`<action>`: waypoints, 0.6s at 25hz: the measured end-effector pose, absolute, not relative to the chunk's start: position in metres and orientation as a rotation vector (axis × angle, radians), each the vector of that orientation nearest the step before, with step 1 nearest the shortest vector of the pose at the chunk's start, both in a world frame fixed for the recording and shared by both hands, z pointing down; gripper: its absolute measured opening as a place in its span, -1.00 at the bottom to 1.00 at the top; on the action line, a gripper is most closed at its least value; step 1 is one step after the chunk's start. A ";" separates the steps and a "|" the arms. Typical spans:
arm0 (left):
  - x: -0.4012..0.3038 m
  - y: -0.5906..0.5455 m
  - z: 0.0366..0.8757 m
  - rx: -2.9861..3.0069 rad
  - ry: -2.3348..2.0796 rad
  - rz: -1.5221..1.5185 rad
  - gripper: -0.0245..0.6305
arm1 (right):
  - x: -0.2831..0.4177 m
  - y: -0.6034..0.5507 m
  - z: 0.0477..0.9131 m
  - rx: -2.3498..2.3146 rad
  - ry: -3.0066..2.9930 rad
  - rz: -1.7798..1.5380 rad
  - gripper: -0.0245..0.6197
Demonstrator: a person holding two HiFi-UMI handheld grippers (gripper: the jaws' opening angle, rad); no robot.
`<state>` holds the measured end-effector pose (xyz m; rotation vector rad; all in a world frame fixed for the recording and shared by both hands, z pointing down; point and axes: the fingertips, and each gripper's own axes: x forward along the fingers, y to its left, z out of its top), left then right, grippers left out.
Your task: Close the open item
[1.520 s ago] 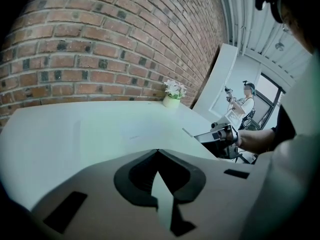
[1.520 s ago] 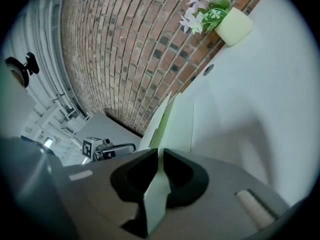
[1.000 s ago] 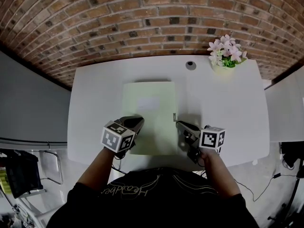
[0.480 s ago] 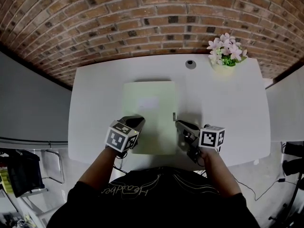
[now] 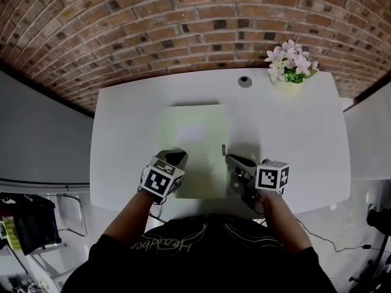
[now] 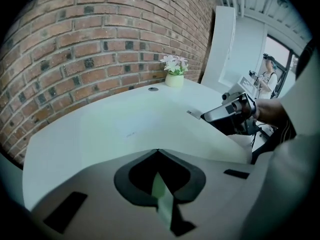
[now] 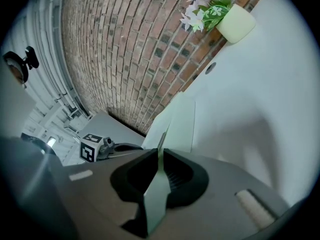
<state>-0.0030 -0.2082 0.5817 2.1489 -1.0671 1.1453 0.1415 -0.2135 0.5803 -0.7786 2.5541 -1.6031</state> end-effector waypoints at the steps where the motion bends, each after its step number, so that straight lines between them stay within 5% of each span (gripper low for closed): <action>1: -0.003 -0.208 0.582 2.145 -1.070 1.151 -0.92 | 0.142 -0.214 0.581 -0.783 2.562 -1.597 -0.80; 15: 0.002 -0.207 0.584 2.132 -1.027 1.303 -0.92 | 0.138 -0.211 0.577 -0.851 2.830 -1.431 -0.80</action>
